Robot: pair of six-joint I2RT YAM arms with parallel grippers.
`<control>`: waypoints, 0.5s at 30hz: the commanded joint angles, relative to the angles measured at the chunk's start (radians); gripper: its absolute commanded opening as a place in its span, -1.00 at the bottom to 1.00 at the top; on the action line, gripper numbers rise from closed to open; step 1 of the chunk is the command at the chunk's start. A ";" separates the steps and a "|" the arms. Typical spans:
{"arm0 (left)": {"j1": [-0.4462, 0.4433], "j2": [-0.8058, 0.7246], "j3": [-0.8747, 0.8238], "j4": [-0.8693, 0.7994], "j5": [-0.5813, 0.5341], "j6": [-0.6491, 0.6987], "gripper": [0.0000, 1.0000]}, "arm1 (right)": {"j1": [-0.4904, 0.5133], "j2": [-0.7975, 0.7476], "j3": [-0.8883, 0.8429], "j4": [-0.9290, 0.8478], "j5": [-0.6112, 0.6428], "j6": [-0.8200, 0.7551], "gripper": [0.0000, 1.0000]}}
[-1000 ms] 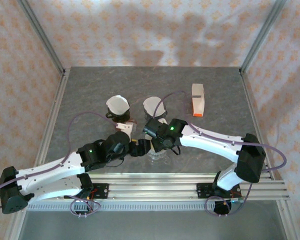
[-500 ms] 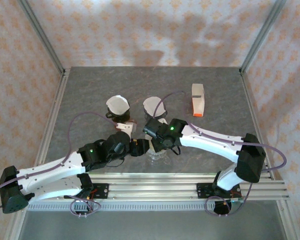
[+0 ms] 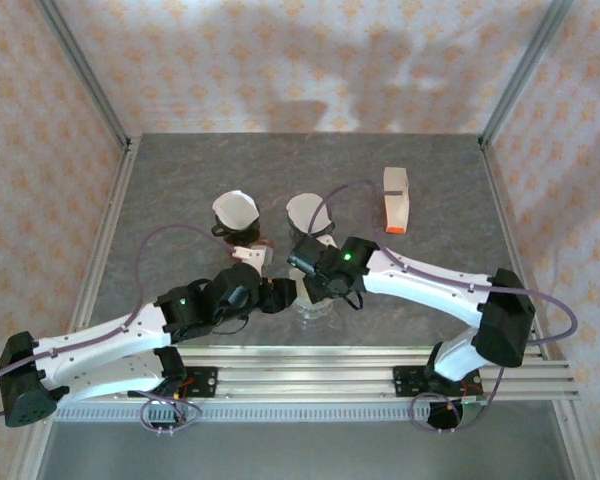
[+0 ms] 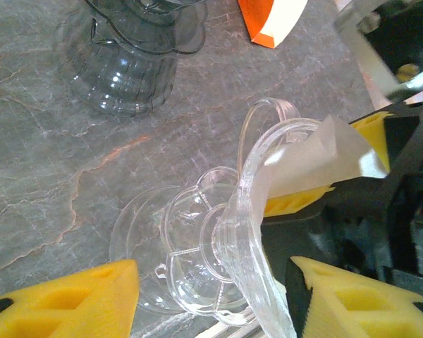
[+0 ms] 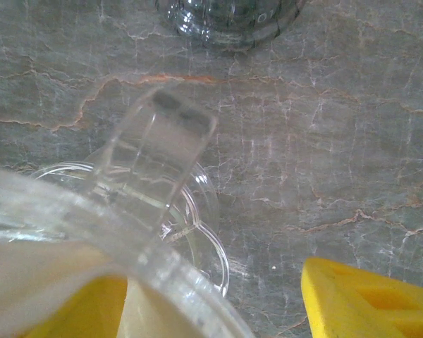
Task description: Place the coffee filter in the dripper
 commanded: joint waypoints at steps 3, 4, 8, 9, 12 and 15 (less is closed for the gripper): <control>0.010 0.005 -0.005 -0.021 -0.023 -0.004 0.15 | -0.005 -0.080 -0.007 -0.034 0.073 0.025 0.33; 0.010 0.005 -0.005 -0.019 -0.024 -0.004 0.15 | -0.005 -0.090 -0.010 -0.036 0.076 0.027 0.33; 0.009 0.003 -0.004 -0.019 -0.024 -0.006 0.16 | -0.005 -0.132 -0.024 -0.052 0.094 0.042 0.33; 0.010 0.003 -0.004 -0.020 -0.023 -0.006 0.16 | -0.005 -0.144 -0.031 -0.055 0.099 0.046 0.33; 0.010 0.004 -0.004 -0.019 -0.024 -0.005 0.16 | -0.005 -0.173 -0.053 -0.063 0.102 0.060 0.32; 0.010 0.006 -0.001 -0.021 -0.023 -0.006 0.16 | -0.005 -0.196 -0.071 -0.073 0.101 0.073 0.30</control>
